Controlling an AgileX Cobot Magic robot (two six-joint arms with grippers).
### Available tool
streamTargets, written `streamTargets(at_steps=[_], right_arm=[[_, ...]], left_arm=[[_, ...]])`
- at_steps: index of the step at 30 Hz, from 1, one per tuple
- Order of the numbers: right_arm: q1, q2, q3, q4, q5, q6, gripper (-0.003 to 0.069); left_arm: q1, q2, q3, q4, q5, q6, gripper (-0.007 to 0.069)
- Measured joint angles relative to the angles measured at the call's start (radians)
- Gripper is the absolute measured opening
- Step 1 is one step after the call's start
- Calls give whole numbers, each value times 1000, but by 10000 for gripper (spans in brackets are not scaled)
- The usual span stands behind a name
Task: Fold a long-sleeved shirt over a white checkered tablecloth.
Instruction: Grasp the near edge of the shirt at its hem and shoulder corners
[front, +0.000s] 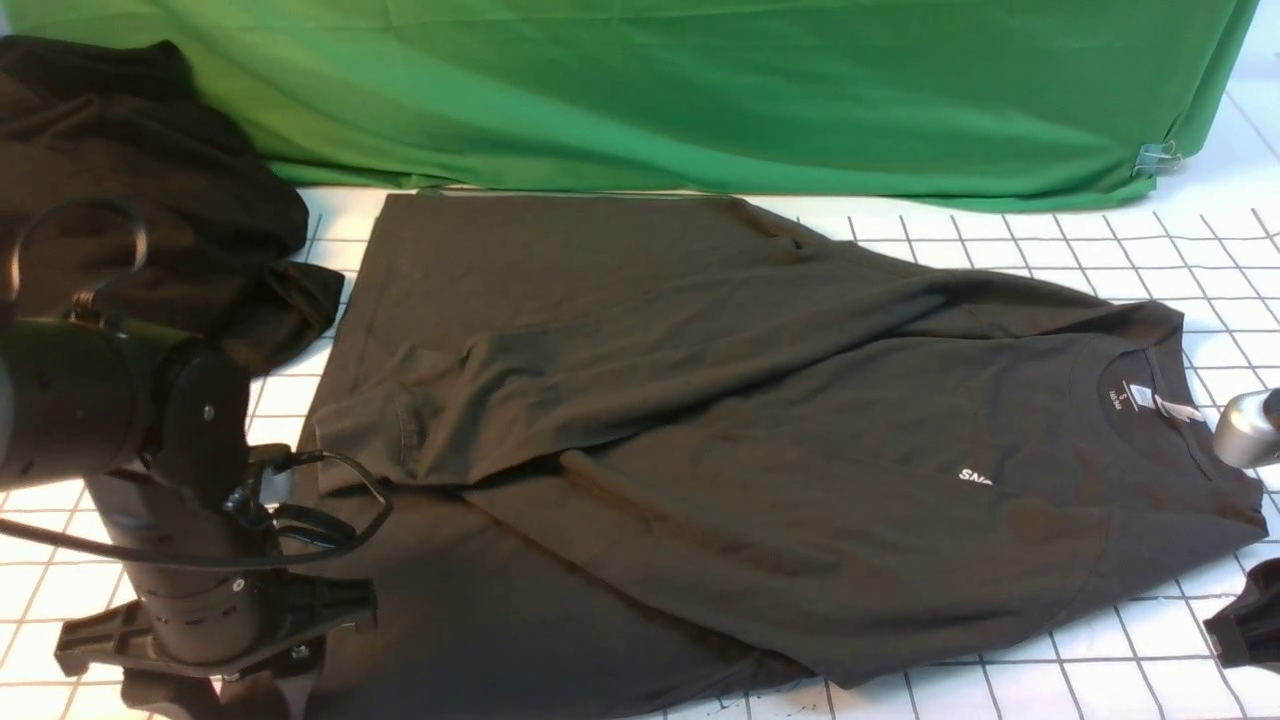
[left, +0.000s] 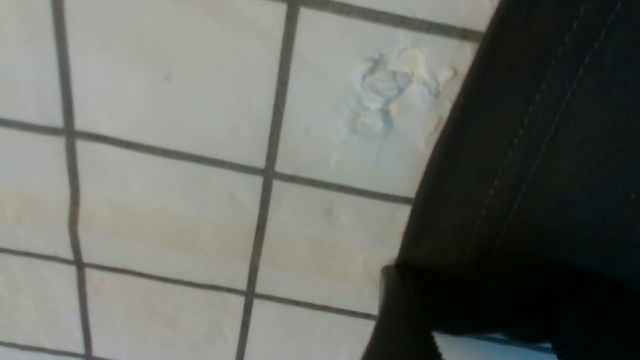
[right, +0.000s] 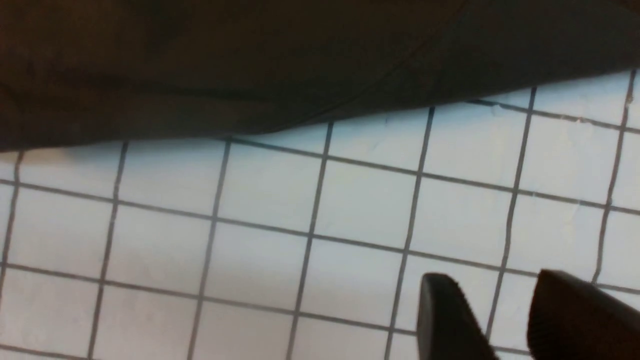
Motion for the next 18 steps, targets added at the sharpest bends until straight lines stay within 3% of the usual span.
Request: streamTargets(at_steps=[8,12,16,17,18], right_arm=[[0,0,0,42,27,-17,241],[0,0,0,46,28,-23,241],[0,0,0,48,24,-25,241],[2,0,0,59,10,-27,244],[4,0,0,60,6,-27,245]], left_arm=[[0,-4,0,29,9,-53,504],[0,-6,0,23,3,-43,507],[1,-6,2,-33,-33,7,414],[6,-5,2,-91,-66,50,310],[6,-5,2,-97,-66,58,297]])
